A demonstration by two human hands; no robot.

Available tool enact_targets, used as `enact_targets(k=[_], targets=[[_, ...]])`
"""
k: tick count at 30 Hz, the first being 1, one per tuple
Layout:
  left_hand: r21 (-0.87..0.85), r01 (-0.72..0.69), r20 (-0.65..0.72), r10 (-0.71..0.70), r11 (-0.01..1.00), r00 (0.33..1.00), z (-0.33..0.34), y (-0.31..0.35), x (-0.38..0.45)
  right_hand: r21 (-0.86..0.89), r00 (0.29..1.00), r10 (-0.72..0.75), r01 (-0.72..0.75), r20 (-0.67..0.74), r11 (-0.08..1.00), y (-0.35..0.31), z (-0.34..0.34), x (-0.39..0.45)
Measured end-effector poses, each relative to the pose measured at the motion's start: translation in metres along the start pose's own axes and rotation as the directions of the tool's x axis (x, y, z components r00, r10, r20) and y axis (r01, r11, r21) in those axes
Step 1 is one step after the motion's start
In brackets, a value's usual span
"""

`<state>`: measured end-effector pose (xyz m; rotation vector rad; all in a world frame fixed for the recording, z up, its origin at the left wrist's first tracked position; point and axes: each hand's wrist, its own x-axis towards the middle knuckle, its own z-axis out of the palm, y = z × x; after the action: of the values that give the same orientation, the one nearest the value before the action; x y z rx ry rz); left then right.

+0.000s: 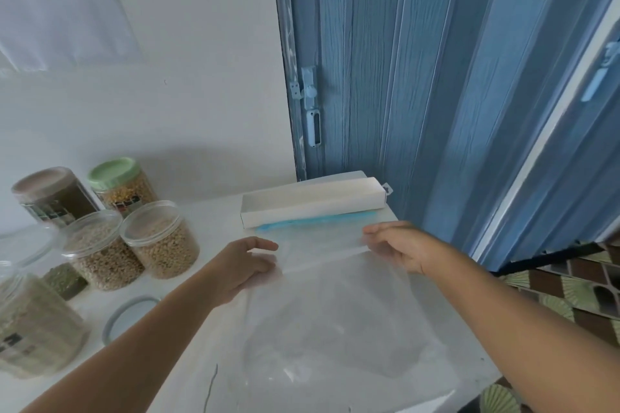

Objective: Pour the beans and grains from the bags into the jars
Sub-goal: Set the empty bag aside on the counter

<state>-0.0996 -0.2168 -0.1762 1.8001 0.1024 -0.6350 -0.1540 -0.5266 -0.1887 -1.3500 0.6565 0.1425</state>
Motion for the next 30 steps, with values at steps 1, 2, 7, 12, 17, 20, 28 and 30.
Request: enact_targets(k=[1, 2, 7, 12, 17, 20, 28, 30], targets=[[0.094, -0.002, -0.004, 0.003, 0.996, 1.0, -0.002, 0.004, -0.001, 0.001, 1.0, -0.004, 0.004, -0.002, 1.0, 0.0, 0.0, 0.001], [0.19, -0.005, -0.013, 0.008, 0.982, 1.0, -0.004, 0.009, -0.002, 0.003, 1.0, -0.006, 0.006, -0.006, 1.0, 0.001, 0.0, 0.002], [0.786, -0.123, -0.094, 0.315, 0.606, 0.944, -0.013, 0.039, 0.018, 0.013, 1.0, 0.014, -0.013, -0.018, 1.0, 0.005, -0.004, 0.01], [0.904, -0.246, 0.038, 0.506, 0.35, 0.861, 0.008, 0.045, 0.061, 0.012, 0.999, 0.029, -0.028, -0.021, 1.0, 0.006, -0.003, 0.012], [0.794, -0.3, 0.002, 0.492, 0.528, 0.871, 0.006, 0.048, 0.083, 0.009, 0.999, 0.031, -0.031, -0.02, 0.999, 0.002, -0.003, 0.01], [0.763, -0.364, 0.023, 0.54, 0.534, 0.841, -0.003, 0.064, 0.086, -0.001, 1.0, 0.009, -0.009, -0.014, 1.0, -0.003, -0.002, 0.01], [0.797, -0.386, 0.086, 0.546, 0.464, 0.834, -0.012, 0.065, 0.079, -0.01, 0.999, -0.024, 0.024, -0.037, 1.0, -0.013, 0.008, 0.021], [0.809, -0.374, 0.086, 0.537, 0.454, 0.839, -0.011, 0.055, 0.078, 0.012, 0.999, -0.031, 0.032, -0.042, 0.999, -0.012, 0.01, 0.024]])
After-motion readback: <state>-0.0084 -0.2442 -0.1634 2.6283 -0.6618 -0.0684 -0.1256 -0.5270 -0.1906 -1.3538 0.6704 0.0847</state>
